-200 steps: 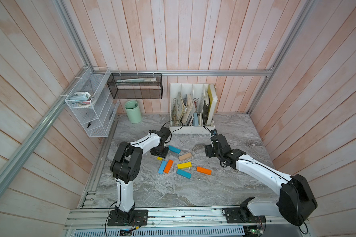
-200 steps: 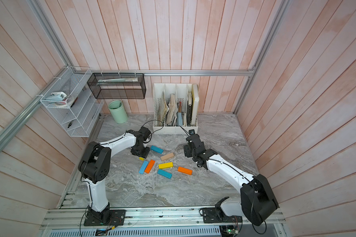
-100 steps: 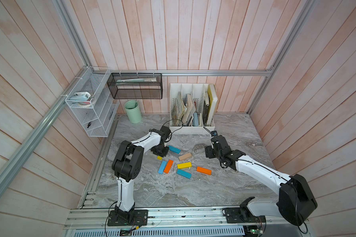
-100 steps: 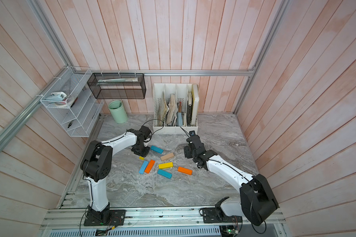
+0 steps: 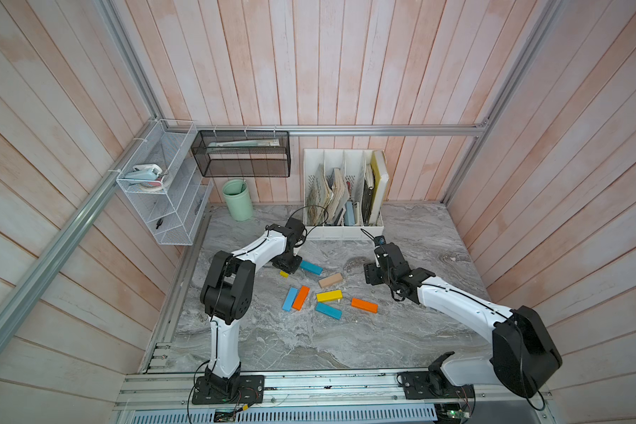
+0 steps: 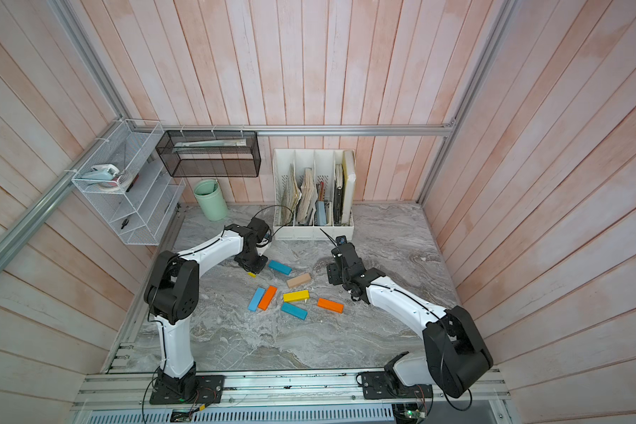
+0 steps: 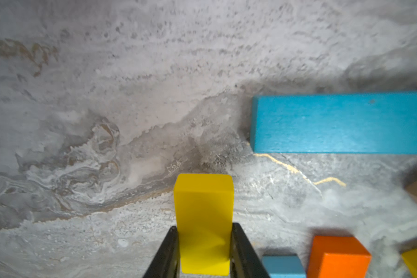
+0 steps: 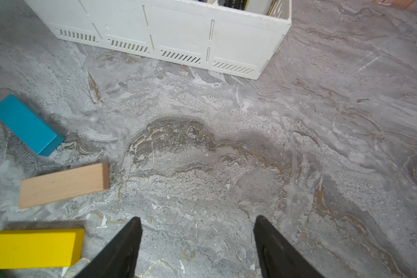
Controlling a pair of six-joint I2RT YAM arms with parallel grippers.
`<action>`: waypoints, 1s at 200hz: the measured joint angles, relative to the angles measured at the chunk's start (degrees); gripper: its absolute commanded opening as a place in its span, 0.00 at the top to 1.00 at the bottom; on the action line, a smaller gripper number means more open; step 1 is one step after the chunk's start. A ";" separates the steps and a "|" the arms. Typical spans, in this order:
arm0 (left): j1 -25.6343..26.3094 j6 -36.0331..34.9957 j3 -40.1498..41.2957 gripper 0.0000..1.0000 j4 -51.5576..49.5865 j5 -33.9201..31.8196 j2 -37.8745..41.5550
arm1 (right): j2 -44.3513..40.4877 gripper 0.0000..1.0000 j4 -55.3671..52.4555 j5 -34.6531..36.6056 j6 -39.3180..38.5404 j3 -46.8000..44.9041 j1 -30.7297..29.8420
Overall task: Assemble a giraffe with building blocks
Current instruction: Pick up the building block from the center of the board, then place the building block at the center of the board.
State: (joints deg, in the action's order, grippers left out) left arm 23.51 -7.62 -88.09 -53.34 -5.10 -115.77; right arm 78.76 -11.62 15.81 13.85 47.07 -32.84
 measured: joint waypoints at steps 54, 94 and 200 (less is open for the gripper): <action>0.20 -17.31 10.27 1.00 7.45 2.62 7.15 | 0.00 0.25 0.04 -1.49 0.07 0.00 0.00; -2.23 -32.35 12.13 1.00 11.17 7.74 13.03 | 0.66 0.26 0.35 -3.32 0.15 0.00 0.00; -8.98 -64.72 -2.54 1.00 12.11 11.39 -1.46 | 2.27 0.26 -0.48 -6.73 0.26 0.87 -0.02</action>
State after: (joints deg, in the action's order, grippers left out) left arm 14.52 -72.34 -90.63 -41.23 6.28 -117.23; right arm 81.03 -12.10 9.08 14.11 47.94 -32.86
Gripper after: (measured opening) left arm 0.338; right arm 0.740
